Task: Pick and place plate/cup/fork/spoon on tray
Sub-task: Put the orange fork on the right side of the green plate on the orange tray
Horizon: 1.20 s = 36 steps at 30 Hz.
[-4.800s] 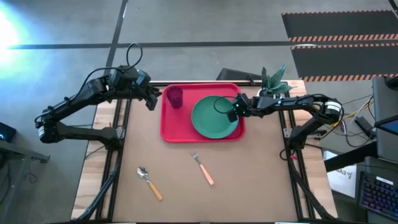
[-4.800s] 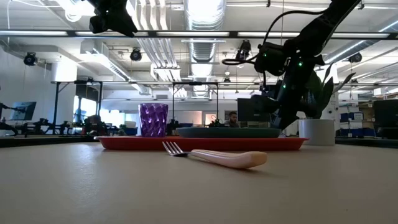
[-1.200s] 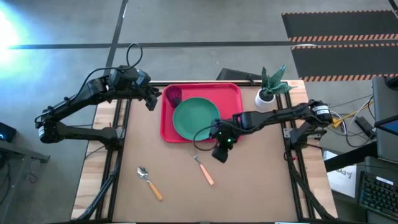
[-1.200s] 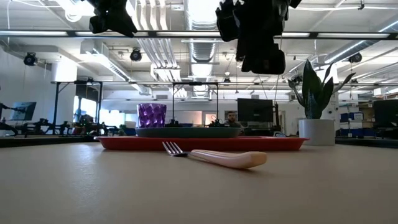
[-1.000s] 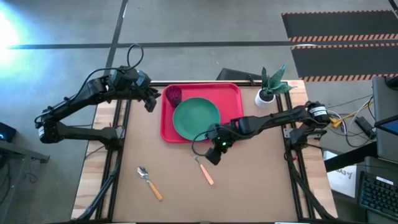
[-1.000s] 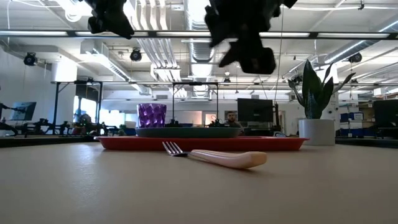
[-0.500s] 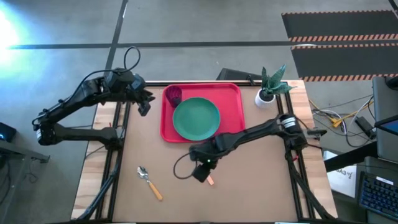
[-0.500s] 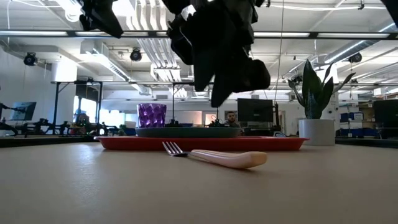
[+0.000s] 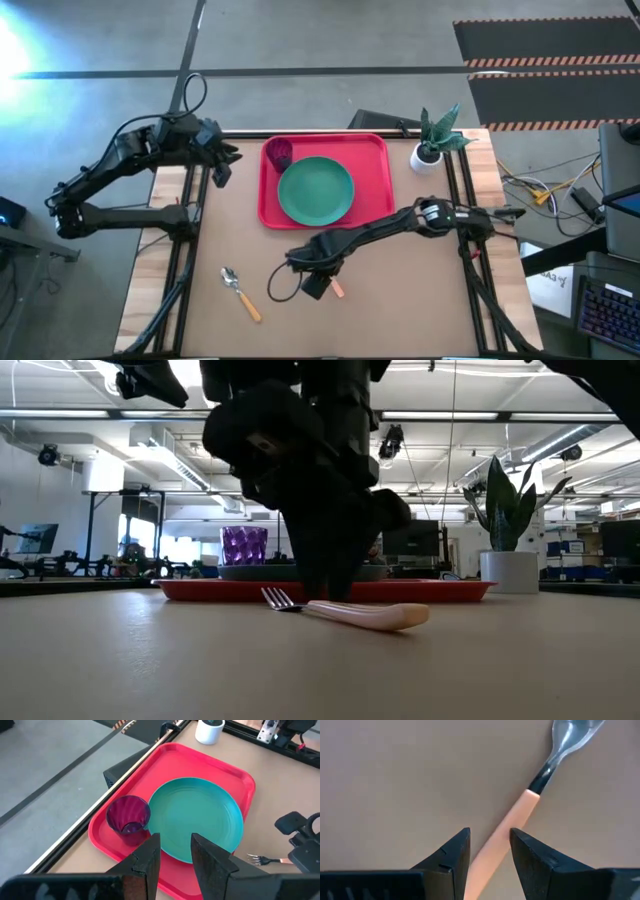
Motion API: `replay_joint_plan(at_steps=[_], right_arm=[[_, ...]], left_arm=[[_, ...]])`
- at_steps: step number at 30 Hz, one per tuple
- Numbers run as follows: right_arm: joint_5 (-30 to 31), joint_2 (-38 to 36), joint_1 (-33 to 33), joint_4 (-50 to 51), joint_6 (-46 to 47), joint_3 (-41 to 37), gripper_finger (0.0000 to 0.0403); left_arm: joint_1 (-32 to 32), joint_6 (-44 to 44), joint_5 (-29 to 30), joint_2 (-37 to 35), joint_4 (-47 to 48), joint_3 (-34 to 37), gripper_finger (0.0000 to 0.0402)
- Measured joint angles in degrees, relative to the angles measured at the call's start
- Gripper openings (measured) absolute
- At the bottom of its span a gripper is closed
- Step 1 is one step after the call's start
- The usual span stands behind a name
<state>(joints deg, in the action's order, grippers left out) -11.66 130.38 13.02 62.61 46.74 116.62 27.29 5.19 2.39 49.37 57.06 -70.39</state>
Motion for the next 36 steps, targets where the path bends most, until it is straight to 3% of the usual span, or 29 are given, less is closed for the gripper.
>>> replay_joint_plan(at_steps=[7,22,36], right_arm=[[3.0,2.3,0.0,7.5,-0.2,3.7,0.0132],[8.7,2.1,0.0,7.2,1.6,4.9,0.0132],[9.2,2.2,0.0,2.5,6.0,2.5,0.0132]], left_arm=[[0.0,-0.1,0.0,-0.8,1.3,0.0,0.009],[0.0,-0.1,0.0,-0.7,2.1,0.0,0.009],[0.0,-0.1,0.0,-0.8,2.4,0.0,0.009]])
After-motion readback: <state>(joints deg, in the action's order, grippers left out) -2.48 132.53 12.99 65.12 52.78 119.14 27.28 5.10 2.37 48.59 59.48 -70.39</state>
